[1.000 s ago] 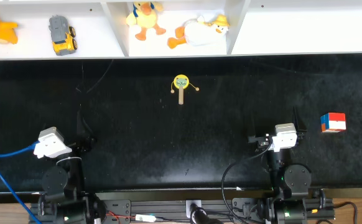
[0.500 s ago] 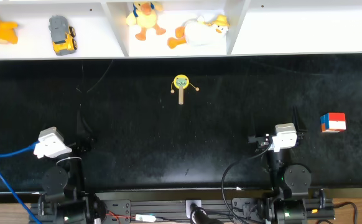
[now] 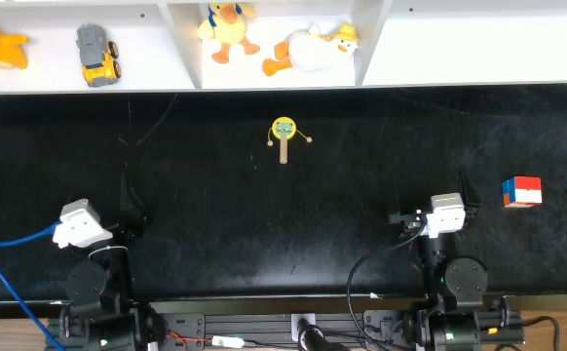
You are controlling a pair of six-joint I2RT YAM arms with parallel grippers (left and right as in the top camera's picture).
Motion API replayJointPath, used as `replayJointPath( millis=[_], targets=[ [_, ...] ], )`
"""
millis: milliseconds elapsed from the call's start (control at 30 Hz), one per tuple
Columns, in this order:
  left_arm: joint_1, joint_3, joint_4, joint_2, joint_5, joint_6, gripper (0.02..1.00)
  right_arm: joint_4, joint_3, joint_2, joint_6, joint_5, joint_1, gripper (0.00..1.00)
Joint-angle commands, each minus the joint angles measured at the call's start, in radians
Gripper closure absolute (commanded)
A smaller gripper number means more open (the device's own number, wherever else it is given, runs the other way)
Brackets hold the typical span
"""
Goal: Store Toys
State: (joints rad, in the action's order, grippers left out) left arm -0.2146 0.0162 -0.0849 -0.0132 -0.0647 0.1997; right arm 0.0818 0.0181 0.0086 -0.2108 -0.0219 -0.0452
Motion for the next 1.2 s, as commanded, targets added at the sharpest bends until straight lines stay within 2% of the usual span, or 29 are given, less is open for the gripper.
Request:
replayJointPath(
  millis=[33, 100, 167, 267, 400, 500, 567, 900, 1000, 1133, 1200],
  targets=[
    [0.007, -0.008, 0.005, 0.01, 0.007, -0.023, 0.02, -0.005, -0.013, -0.003, -0.003, -0.008, 0.005, 0.005],
    [0.007, -0.008, 0.005, 0.01, 0.007, -0.023, 0.023, -0.005, -0.013, -0.003, 0.01, -0.013, 0.005, 0.005],
    [0.007, -0.008, 0.005, 0.01, 0.007, -0.023, 0.02, -0.005, -0.013, -0.003, 0.093, -0.018, 0.005, 0.007],
    [0.007, -0.008, 0.005, 0.01, 0.007, -0.023, 0.02, -0.005, -0.013, -0.003, 0.293, -0.024, 0.005, 0.007],
    [0.007, -0.008, 0.005, 0.01, 0.007, -0.023, 0.02, -0.005, -0.013, -0.003, 0.663, -0.033, 0.005, 0.005],
    [0.007, -0.008, 0.005, 0.01, 0.007, -0.023, 0.02, -0.005, -0.013, -0.003, 0.809, -0.033, 0.005, 0.003],
    [0.007, -0.008, 0.005, 0.01, 0.007, -0.023, 0.02, -0.005, -0.013, -0.003, 0.847, -0.033, 0.005, 0.005],
    [0.007, -0.008, 0.005, 0.01, 0.007, -0.023, 0.02, -0.015, -0.013, -0.003, 0.885, -0.093, 0.005, 0.007],
    [0.007, -0.008, 0.005, 0.01, 0.007, -0.023, 0.02, -0.019, -0.013, -0.003, 0.883, -0.161, 0.005, 0.005],
    [0.007, -0.008, 0.005, 0.01, 0.007, -0.023, 0.02, -0.026, -0.006, -0.002, 0.881, -0.333, 0.005, 0.001],
    [0.007, -0.008, 0.005, 0.01, 0.007, -0.023, 0.02, -0.021, 0.01, 0.005, 0.881, -0.391, 0.005, 0.003]
  ],
)
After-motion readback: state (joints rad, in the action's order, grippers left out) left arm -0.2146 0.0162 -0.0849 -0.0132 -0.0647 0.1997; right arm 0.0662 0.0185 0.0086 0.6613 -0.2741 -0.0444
